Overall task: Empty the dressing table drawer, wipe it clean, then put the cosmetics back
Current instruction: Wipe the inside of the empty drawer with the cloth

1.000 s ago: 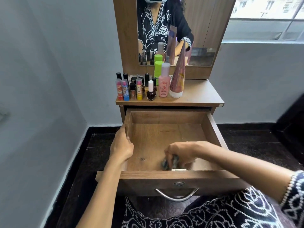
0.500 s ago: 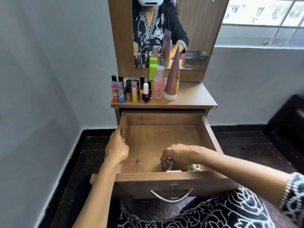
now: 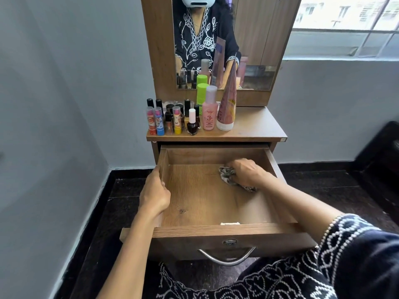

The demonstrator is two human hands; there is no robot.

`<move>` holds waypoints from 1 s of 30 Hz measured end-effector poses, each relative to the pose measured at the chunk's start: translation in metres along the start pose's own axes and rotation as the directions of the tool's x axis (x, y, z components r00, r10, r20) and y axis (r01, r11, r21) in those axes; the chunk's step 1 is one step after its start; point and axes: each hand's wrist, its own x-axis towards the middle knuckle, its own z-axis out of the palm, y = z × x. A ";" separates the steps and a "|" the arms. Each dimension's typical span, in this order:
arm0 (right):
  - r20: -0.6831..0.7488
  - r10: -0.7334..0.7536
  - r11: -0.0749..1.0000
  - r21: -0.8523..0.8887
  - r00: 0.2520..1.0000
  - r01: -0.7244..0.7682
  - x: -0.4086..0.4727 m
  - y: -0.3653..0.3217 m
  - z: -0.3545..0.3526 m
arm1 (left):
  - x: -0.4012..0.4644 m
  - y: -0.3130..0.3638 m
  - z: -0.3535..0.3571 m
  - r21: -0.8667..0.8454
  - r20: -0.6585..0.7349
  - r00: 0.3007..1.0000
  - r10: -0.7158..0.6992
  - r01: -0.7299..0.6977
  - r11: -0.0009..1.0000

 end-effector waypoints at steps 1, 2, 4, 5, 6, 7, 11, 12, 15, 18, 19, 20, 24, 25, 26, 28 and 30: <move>0.023 -0.014 1.000 -0.022 1.000 0.015 -0.004 -0.004 0.000 | 0.000 -0.001 0.000 0.002 0.000 1.000 -0.002 0.002 1.000; 0.061 -0.029 0.999 -0.037 0.998 0.031 -0.011 -0.007 0.000 | 0.000 -0.001 0.000 0.003 0.001 1.000 -0.002 0.002 1.000; 0.166 -0.054 0.997 -0.037 0.985 0.061 -0.030 -0.010 0.005 | 0.000 -0.001 0.001 0.007 0.005 1.000 0.000 0.000 1.000; 0.208 -0.070 0.997 -0.028 0.976 0.077 -0.039 -0.010 0.007 | 0.000 -0.001 0.001 0.008 0.005 1.000 0.001 -0.001 1.000; 0.235 -0.086 0.996 -0.013 0.968 0.092 -0.046 -0.010 0.009 | 0.000 -0.002 0.001 0.009 0.003 1.000 0.000 0.000 1.000; 0.243 -0.092 0.996 0.010 0.966 0.092 -0.050 -0.009 0.010 | 0.000 -0.001 0.001 0.008 0.001 1.000 -0.002 0.002 1.000; 0.090 0.025 0.995 0.098 0.996 -0.034 -0.034 -0.022 0.005 | -0.001 0.000 0.001 0.011 -0.002 1.000 0.000 0.000 1.000; 0.046 0.085 0.990 0.113 0.995 -0.090 -0.026 -0.030 0.003 | -0.001 0.001 0.001 0.011 -0.004 1.000 -0.003 0.003 1.000; 0.013 0.167 0.970 0.174 0.986 -0.167 -0.002 -0.062 0.002 | -0.001 0.002 0.001 0.015 -0.010 1.000 -0.011 0.011 1.000; -0.015 0.088 0.971 0.222 0.996 -0.083 0.013 -0.095 0.012 | 0.000 0.001 0.002 0.020 -0.019 1.000 -0.020 0.021 1.000; -0.031 0.058 0.976 0.211 0.998 -0.050 0.015 -0.100 0.015 | 0.001 0.001 0.002 0.023 -0.019 1.000 -0.019 0.019 1.000; -0.045 0.050 0.978 0.207 0.998 -0.039 0.016 -0.099 0.016 | 0.001 0.000 0.002 0.024 -0.016 1.000 -0.017 0.017 1.000; -0.046 0.189 0.960 0.219 0.981 -0.175 0.012 -0.068 0.013 | 0.002 -0.002 0.004 0.029 -0.009 1.000 -0.009 0.010 1.000; -0.048 0.235 0.950 0.224 0.971 -0.219 0.011 -0.059 0.012 | 0.002 -0.003 0.004 0.027 -0.009 1.000 -0.006 0.006 1.000; -0.048 0.280 0.936 0.235 0.959 -0.262 0.009 -0.050 0.012 | 0.002 -0.002 0.004 0.023 -0.011 1.000 -0.005 0.005 1.000; -0.032 0.375 0.897 0.264 0.926 -0.354 0.006 -0.037 0.011 | 0.002 -0.002 0.003 0.017 -0.013 1.000 -0.006 0.007 1.000; -0.001 0.451 0.854 0.291 0.892 -0.432 0.007 -0.030 0.009 | 0.002 -0.001 0.003 0.015 -0.014 1.000 -0.008 0.008 1.000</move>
